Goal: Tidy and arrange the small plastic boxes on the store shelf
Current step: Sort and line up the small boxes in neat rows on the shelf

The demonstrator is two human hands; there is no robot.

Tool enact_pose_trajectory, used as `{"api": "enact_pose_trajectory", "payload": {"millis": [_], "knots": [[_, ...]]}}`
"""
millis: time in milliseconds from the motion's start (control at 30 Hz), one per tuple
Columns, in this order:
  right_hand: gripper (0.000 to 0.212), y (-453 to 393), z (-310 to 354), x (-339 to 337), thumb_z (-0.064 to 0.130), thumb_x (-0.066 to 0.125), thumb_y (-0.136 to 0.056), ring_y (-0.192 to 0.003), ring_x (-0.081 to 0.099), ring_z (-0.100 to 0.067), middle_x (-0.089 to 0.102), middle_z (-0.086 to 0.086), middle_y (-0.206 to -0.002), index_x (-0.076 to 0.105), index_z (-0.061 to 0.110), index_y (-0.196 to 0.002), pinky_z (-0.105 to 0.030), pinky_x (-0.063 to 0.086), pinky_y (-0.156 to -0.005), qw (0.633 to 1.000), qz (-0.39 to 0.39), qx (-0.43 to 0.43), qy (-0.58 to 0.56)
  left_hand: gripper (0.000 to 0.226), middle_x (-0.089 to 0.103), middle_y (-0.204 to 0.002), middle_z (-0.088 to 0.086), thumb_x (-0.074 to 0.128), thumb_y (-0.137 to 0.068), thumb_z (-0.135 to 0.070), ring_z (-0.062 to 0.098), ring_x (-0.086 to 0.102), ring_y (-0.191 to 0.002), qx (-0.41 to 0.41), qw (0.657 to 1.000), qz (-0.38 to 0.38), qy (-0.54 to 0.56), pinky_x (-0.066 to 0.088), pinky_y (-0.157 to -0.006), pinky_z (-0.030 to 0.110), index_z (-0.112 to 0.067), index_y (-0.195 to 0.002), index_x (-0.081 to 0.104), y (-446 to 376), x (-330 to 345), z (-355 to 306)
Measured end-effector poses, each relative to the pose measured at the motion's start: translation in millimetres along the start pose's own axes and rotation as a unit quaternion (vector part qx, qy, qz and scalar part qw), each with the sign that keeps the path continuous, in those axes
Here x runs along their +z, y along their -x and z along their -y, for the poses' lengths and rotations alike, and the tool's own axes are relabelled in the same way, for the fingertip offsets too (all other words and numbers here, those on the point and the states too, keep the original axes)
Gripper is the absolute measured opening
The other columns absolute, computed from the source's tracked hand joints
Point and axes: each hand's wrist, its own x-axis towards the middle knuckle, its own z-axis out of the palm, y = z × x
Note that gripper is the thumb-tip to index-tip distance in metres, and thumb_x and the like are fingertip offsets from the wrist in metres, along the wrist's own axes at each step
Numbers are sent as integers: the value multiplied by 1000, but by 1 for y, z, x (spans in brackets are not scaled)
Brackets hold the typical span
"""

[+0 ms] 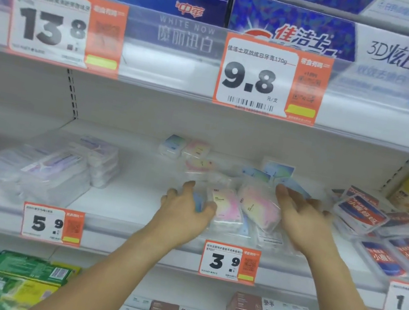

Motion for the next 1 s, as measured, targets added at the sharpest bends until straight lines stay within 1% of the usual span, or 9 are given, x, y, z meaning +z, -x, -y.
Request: {"api": "enact_pose_trajectory", "payload": {"millis": [67, 200, 300, 500, 600, 700, 767, 833, 1000], "knots": [[69, 8, 4, -6, 71, 20, -89, -135, 33, -28, 43, -5, -151, 44, 34, -142, -41, 23, -107, 999, 29, -5, -25, 77, 35, -143, 15, 49, -90, -54, 32, 32, -136, -7, 1000, -5, 23, 33, -107, 39, -25, -152, 15, -2, -4, -1], [98, 11, -13, -17, 93, 34, -62, -141, 34, -32, 31, -7, -155, 32, 45, -148, -51, 30, -114, 996, 53, 18, -74, 86, 24, -149, 12, 54, -86, -57, 33, 34, -137, -2, 1000, -14, 3, 35, -107, 41, -25, -153, 11, -2, -3, -2], [97, 14, -17, -17, 96, 40, -64, -145, 30, -20, 26, 6, -158, 27, 50, -148, -46, 28, -117, 987, 124, -10, -105, 84, 22, -150, 12, 55, -85, -58, 32, 33, -137, 7, 999, -33, -11, 35, -107, 41, -22, -151, 16, -3, 7, -5], [90, 14, -14, -5, 90, 34, -73, -151, 15, -22, 16, -1, -163, 26, 46, -151, -49, 20, -116, 986, 84, 1, -146, 79, 22, -152, 13, 51, -88, -57, 31, 27, -141, 12, 997, -77, 2, 29, -113, 42, -19, -151, 21, 0, 2, -7], [78, 18, -6, -14, 75, 41, -80, -142, 32, -26, 36, -9, -151, 44, 30, -144, -40, 30, -108, 980, -94, -14, -175, 59, 46, -140, 8, 57, -90, -41, 24, 38, -132, 82, 983, -161, -35, 32, -101, 28, -15, -141, 41, 11, -22, 0], [25, 46, 39, -8, 28, 65, -88, -101, 57, -14, 60, -1, -107, 64, 15, -109, -21, 39, -84, 925, -277, -190, -176, 30, 65, -115, -1, 60, -89, -29, 16, 55, -110, 141, 960, -231, -69, 32, -84, 16, -15, -115, 64, 29, -58, 14], [11, 66, 79, 12, 15, 69, -83, -84, 55, -5, 62, 5, -90, 66, 16, -94, -14, 41, -76, 907, -214, -322, -165, 15, 67, -100, -5, 63, -88, -22, 15, 57, -96, 160, 945, -273, -78, 30, -77, 15, -15, -100, 69, 42, -84, 26], [15, 77, 117, 38, 19, 68, -83, -86, 53, -1, 62, 5, -94, 65, 18, -98, -6, 37, -78, 900, -91, -395, -163, 5, 64, -90, -7, 66, -86, -17, 18, 58, -90, 176, 928, -315, -87, 30, -74, 17, -14, -89, 69, 54, -110, 41], [33, 72, 199, 93, 16, 67, -81, -120, 48, -16, 54, -4, -122, 65, 21, -113, -18, 32, -96, 896, 87, -393, -187, 2, 58, -87, -11, 66, -86, -16, 19, 56, -94, 161, 893, -415, -65, 30, -78, 18, -16, -87, 67, 74, -157, 83]]}}
